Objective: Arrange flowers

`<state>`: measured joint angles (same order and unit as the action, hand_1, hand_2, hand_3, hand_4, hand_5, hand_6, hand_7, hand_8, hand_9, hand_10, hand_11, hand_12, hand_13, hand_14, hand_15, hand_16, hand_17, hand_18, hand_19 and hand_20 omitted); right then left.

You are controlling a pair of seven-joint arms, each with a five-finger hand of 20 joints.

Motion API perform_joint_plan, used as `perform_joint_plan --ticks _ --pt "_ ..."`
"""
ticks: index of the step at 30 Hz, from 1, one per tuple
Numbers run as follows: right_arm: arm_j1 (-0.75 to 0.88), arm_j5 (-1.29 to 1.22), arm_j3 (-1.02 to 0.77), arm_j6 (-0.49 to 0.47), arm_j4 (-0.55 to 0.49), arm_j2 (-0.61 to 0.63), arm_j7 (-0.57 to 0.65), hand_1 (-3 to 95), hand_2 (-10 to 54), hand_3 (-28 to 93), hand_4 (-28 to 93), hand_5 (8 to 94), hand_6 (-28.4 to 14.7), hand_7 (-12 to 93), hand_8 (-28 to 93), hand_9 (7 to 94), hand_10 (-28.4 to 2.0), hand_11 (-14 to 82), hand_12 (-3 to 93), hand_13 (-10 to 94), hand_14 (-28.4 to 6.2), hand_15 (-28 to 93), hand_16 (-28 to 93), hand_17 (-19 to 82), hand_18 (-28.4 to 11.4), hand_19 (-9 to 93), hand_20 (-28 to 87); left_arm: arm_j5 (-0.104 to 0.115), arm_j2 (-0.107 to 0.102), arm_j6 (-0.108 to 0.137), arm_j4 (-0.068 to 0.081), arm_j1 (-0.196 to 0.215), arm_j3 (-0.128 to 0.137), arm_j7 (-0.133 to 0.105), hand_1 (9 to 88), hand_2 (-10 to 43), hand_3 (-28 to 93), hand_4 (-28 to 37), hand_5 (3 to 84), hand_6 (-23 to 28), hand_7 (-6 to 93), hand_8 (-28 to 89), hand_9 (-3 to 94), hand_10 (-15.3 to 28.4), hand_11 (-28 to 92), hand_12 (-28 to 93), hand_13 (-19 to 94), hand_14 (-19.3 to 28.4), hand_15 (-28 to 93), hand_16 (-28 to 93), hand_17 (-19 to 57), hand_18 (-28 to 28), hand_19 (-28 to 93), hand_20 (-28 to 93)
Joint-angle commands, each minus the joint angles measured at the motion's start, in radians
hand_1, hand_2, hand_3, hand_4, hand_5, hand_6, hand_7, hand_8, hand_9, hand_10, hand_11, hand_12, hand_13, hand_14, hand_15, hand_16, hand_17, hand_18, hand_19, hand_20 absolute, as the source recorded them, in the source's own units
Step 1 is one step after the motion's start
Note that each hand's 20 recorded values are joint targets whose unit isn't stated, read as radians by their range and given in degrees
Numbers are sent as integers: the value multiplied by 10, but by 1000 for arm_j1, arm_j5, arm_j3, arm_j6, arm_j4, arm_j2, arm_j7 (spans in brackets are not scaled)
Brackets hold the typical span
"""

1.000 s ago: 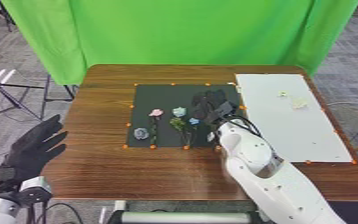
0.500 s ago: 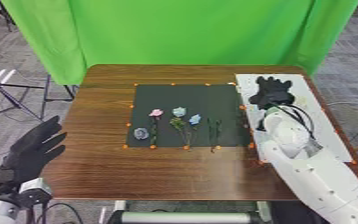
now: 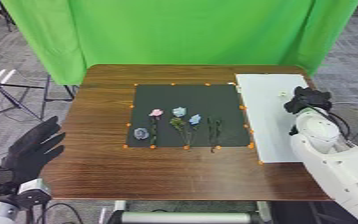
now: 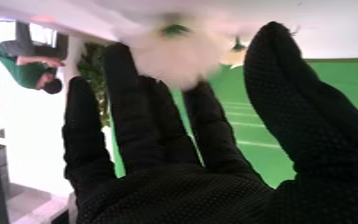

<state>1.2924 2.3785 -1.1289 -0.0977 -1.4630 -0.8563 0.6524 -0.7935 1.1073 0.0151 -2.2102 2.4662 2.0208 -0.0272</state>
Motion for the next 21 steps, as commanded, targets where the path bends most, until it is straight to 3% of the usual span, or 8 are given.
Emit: perform_joint_plan --ticks 1,3,7,14,21 --pt "37 29 -2 94 -1 5 -72 409 -81 853 -279 510 -1 386 -93 628 -81 235 300 659 -27 365 290 193 -174 681 347 -1 6 9 -10 13 9 -1 234 -13 706 -283 251 17 184 -93 193 94 150 172 144 122 207 52 -117 180 357 91" --pt "54 37 -2 140 -16 8 -90 467 -91 820 -280 557 4 483 -51 730 -63 178 430 728 1 386 361 234 -174 727 385 0 5 7 -8 10 9 2 234 -13 706 -283 250 17 184 -93 193 94 150 172 144 122 206 52 -117 180 357 91" --pt "119 20 -36 191 -114 5 -137 511 -95 832 -281 656 22 530 2 826 -54 214 505 807 7 464 379 309 -171 771 436 0 2 6 -6 6 7 1 234 -13 706 -283 250 17 185 -93 193 94 150 173 144 122 207 52 -117 180 356 91" --pt "98 21 40 209 -240 -46 -244 509 -95 842 -282 669 19 529 -5 835 -56 216 510 811 5 469 391 314 -173 773 443 2 -7 -2 -2 -2 3 12 234 -12 706 -283 251 17 183 -93 193 94 150 172 145 122 205 52 -117 180 357 91" --pt "-3 46 176 206 -196 -125 -309 504 -95 846 -283 666 22 535 -9 836 -57 213 513 809 8 464 397 309 -172 769 448 3 -20 -8 5 -16 -5 19 234 -11 705 -283 250 17 183 -93 193 94 150 173 145 121 205 53 -117 179 357 91"
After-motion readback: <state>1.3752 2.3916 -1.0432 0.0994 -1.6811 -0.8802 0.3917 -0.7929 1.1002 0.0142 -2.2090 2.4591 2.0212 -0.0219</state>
